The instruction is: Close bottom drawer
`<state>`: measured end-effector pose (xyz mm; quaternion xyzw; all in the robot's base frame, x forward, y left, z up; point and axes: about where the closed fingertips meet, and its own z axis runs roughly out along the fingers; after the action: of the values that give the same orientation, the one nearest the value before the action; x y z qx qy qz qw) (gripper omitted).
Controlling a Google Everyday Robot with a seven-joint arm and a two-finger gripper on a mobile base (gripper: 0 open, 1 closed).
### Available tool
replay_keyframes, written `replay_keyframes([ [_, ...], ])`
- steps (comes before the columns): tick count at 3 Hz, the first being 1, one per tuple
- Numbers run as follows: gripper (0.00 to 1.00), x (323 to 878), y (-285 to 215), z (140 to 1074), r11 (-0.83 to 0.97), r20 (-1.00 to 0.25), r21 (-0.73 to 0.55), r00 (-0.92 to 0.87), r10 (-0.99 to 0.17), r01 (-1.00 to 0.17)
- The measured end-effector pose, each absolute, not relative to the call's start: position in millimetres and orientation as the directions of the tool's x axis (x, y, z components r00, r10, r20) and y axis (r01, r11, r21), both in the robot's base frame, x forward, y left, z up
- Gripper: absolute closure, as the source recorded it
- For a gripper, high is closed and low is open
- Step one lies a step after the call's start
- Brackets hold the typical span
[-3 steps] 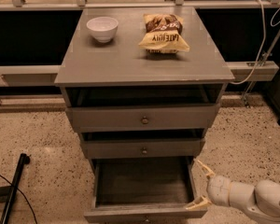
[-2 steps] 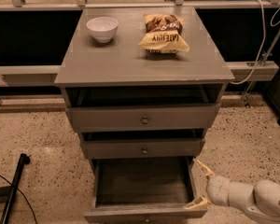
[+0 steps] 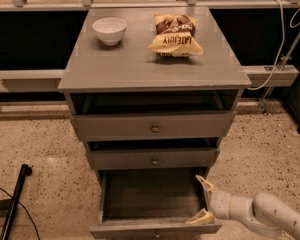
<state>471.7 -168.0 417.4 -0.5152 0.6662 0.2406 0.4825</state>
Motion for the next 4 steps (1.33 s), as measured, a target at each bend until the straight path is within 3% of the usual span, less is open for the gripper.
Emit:
replay_keyframes([
  [1, 0.0, 474.9, -162.0, 356.1, 0.353, -0.9, -0.124, -0.045, -0.433, -0.927],
  [2, 0.16, 471.4, -163.1, 313.7, 0.34, -0.9, -0.1, -0.061, -0.432, -0.935],
  [3, 0.4, 459.2, -163.0, 288.3, 0.312, -0.894, -0.077, -0.073, -0.443, -0.947],
  [4, 0.72, 431.1, -154.8, 247.9, 0.288, -0.89, 0.0, -0.131, -0.436, -0.958],
])
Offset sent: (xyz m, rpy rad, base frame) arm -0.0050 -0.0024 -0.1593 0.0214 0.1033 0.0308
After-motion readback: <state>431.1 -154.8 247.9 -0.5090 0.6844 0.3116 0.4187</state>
